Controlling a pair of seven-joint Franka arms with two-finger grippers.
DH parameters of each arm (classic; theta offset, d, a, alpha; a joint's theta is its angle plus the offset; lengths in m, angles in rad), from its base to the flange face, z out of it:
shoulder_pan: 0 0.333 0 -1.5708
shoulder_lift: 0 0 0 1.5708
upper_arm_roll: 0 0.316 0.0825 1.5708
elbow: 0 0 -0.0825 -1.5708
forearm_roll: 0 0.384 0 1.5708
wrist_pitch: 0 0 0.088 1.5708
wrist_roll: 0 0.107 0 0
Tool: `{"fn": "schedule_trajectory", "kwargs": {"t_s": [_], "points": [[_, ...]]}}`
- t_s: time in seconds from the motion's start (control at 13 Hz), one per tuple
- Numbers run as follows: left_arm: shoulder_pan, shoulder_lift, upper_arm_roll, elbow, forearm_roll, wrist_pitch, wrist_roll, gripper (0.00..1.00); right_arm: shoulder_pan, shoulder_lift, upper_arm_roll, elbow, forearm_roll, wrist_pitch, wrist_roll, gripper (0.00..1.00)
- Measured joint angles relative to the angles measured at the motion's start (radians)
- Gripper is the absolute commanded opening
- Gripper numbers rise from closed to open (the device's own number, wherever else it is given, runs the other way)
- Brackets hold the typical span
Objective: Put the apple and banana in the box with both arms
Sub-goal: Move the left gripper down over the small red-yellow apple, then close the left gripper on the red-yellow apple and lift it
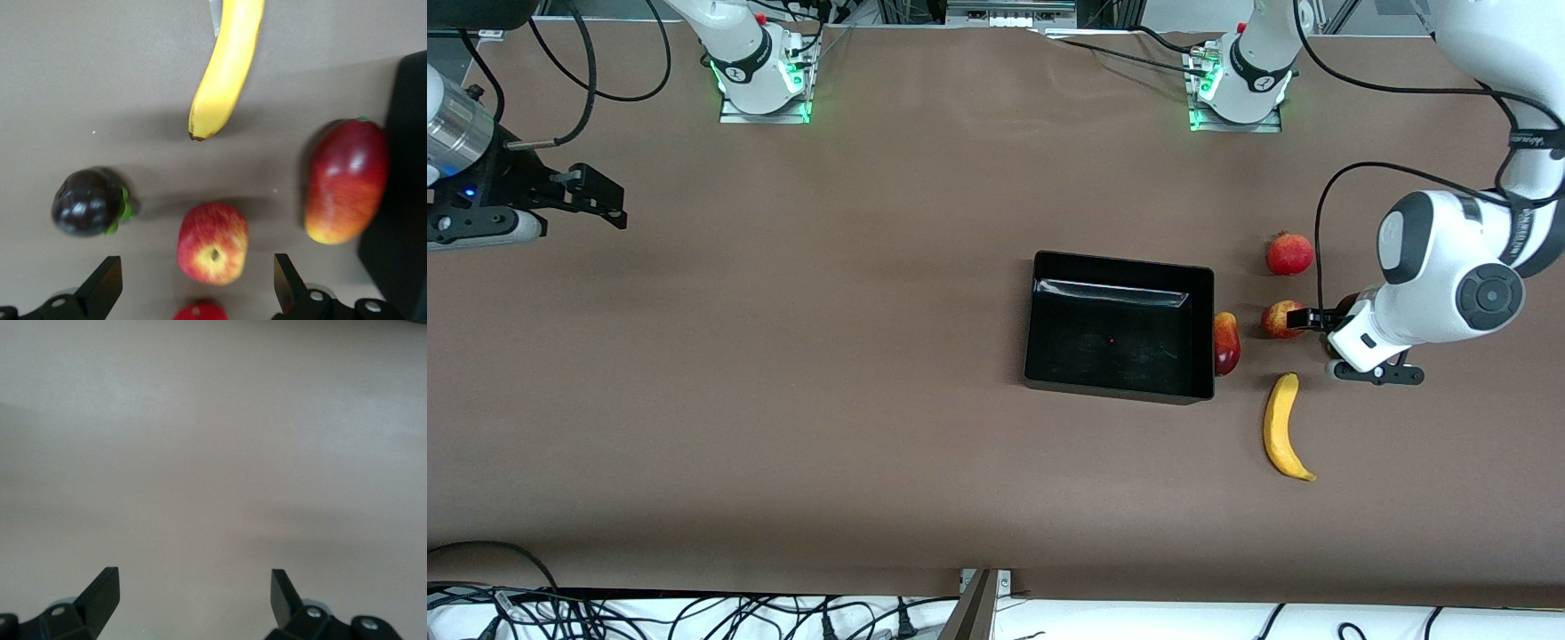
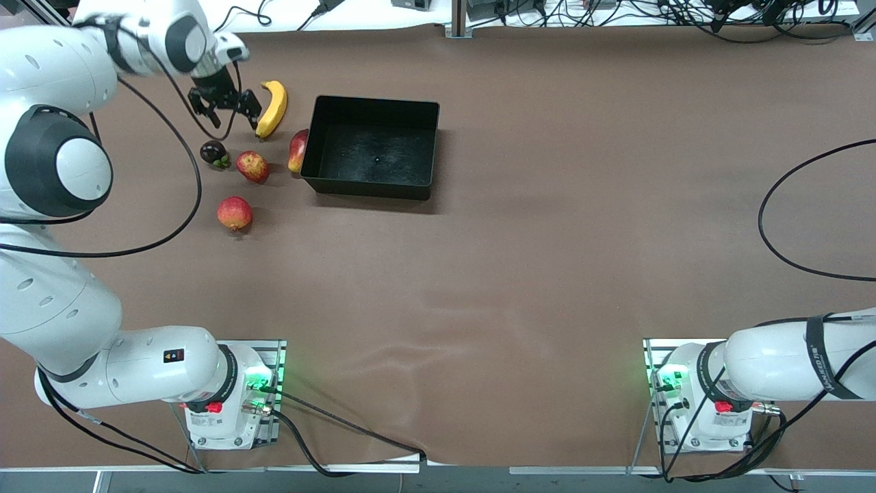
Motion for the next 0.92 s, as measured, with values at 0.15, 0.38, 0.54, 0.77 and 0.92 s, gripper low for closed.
{"fn": "schedule_trajectory", "kwargs": {"t_s": [0.15, 0.38, 0.54, 0.77, 0.92], "points": [[0.010, 0.001, 0.000, -0.065, 0.000, 0.085, 0.012, 1.00, 0.000, 0.000, 0.000, 0.003, 0.000, 0.000, 0.000, 1.00], [0.008, 0.001, -0.006, -0.121, 0.000, 0.136, 0.012, 1.00, -0.001, 0.000, 0.000, 0.007, 0.000, 0.000, 0.000, 1.00], [0.007, 0.001, -0.009, -0.165, 0.000, 0.208, 0.012, 1.00, -0.001, 0.000, 0.001, 0.007, 0.000, 0.003, 0.000, 1.00], [0.005, 0.001, -0.009, -0.267, 0.000, 0.349, 0.012, 0.53, -0.001, 0.000, 0.005, 0.007, 0.000, 0.008, 0.000, 1.00], [0.004, 0.003, -0.009, -0.289, 0.000, 0.364, 0.014, 0.17, -0.001, 0.000, 0.005, 0.007, 0.000, 0.011, 0.000, 1.00]]}}
